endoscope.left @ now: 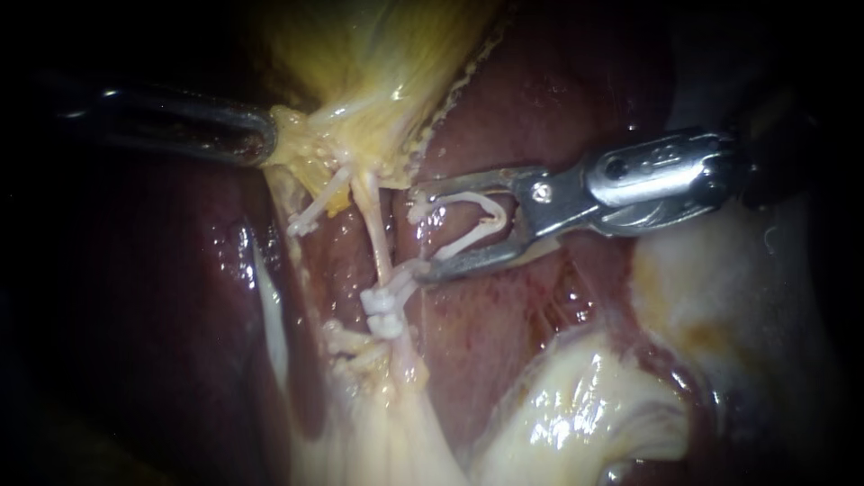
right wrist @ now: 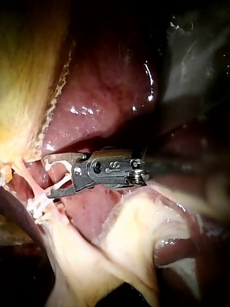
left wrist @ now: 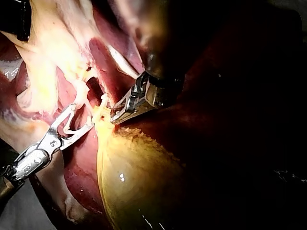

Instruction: Clipping third clip right tube

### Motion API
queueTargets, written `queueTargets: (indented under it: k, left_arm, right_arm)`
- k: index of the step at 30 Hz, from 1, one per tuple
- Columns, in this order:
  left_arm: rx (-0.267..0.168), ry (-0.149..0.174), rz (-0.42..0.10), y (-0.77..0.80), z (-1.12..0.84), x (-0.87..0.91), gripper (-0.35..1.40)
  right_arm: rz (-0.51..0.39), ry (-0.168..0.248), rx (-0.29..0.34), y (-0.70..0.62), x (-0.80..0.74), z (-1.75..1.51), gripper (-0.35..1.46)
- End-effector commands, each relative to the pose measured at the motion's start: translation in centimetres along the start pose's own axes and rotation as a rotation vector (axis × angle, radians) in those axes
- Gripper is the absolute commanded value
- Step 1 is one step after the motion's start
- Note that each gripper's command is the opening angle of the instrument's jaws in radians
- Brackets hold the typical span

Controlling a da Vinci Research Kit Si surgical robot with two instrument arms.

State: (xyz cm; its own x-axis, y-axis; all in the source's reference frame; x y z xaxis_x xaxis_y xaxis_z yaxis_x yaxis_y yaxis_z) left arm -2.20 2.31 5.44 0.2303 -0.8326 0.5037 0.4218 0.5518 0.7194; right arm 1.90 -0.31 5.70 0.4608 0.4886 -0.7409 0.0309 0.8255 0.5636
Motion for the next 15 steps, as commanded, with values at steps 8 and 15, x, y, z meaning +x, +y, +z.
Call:
queueTargets:
  k: [8, 15]
  left_arm:
    - [0.000, 0.000, 0.001, 0.00, 0.00, 0.01, -0.35]
    - [0.000, 0.000, 0.001, 0.01, 0.00, 0.01, -0.35]
  right_arm:
    - [0.195, 0.042, 0.060, 0.03, 0.03, 0.13, 0.47]
    - [0.309, 0.074, 0.097, 0.03, -0.02, 0.45, 0.48]
